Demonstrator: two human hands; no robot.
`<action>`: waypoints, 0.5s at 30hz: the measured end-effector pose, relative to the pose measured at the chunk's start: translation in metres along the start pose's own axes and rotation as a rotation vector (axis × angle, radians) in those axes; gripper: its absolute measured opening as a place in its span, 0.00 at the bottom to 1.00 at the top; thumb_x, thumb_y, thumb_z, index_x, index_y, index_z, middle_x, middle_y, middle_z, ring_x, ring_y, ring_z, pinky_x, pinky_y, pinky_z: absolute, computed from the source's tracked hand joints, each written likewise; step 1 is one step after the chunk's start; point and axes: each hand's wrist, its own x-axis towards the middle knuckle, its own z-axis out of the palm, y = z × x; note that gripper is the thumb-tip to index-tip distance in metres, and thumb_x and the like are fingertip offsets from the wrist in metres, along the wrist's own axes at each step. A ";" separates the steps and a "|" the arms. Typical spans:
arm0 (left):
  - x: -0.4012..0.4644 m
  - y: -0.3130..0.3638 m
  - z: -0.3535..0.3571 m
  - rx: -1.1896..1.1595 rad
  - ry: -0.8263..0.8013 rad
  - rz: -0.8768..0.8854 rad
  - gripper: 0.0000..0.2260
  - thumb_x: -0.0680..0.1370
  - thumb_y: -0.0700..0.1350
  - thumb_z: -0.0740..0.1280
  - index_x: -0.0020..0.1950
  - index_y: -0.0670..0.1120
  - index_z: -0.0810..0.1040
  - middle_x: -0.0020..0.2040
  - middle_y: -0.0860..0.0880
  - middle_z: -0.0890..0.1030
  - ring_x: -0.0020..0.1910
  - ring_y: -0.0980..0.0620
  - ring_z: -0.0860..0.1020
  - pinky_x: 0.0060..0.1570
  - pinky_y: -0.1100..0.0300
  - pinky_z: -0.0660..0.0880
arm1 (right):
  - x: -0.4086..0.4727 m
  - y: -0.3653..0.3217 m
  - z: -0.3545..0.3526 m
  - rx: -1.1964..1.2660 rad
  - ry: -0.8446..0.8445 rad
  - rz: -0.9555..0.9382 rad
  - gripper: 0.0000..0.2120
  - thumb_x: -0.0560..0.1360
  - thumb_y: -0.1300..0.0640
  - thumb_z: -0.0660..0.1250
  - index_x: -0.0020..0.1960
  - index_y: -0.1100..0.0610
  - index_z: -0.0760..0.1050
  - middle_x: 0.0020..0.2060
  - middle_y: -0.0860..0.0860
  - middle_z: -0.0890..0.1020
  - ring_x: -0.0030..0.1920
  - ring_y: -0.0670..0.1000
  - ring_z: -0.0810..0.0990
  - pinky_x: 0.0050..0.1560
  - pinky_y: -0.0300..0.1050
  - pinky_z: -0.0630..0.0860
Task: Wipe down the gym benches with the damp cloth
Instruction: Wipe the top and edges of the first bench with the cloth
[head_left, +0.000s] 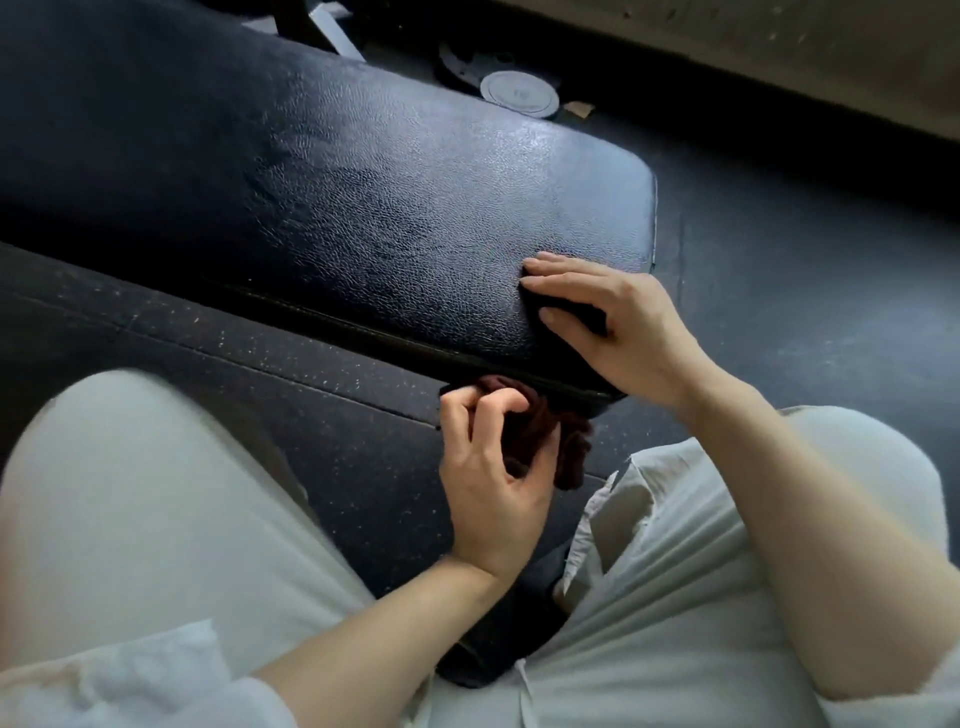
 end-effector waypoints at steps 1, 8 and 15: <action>0.003 -0.003 -0.001 0.007 -0.007 0.006 0.11 0.72 0.47 0.71 0.50 0.49 0.72 0.50 0.48 0.70 0.48 0.64 0.69 0.49 0.70 0.70 | 0.000 0.001 -0.001 0.010 -0.003 -0.003 0.14 0.75 0.59 0.66 0.59 0.60 0.80 0.61 0.53 0.79 0.65 0.48 0.75 0.70 0.41 0.66; 0.007 -0.006 -0.007 0.060 0.102 -0.012 0.12 0.72 0.41 0.72 0.48 0.45 0.70 0.48 0.46 0.69 0.48 0.61 0.69 0.51 0.75 0.64 | 0.001 0.002 -0.001 0.031 0.004 0.001 0.14 0.74 0.59 0.66 0.59 0.60 0.81 0.61 0.53 0.80 0.65 0.48 0.76 0.70 0.41 0.66; 0.012 -0.009 -0.005 0.052 0.153 0.056 0.11 0.74 0.43 0.70 0.49 0.46 0.68 0.50 0.48 0.67 0.51 0.52 0.70 0.56 0.70 0.65 | -0.001 0.005 -0.004 0.085 0.004 0.012 0.13 0.75 0.61 0.67 0.58 0.61 0.81 0.61 0.53 0.80 0.64 0.47 0.75 0.70 0.39 0.66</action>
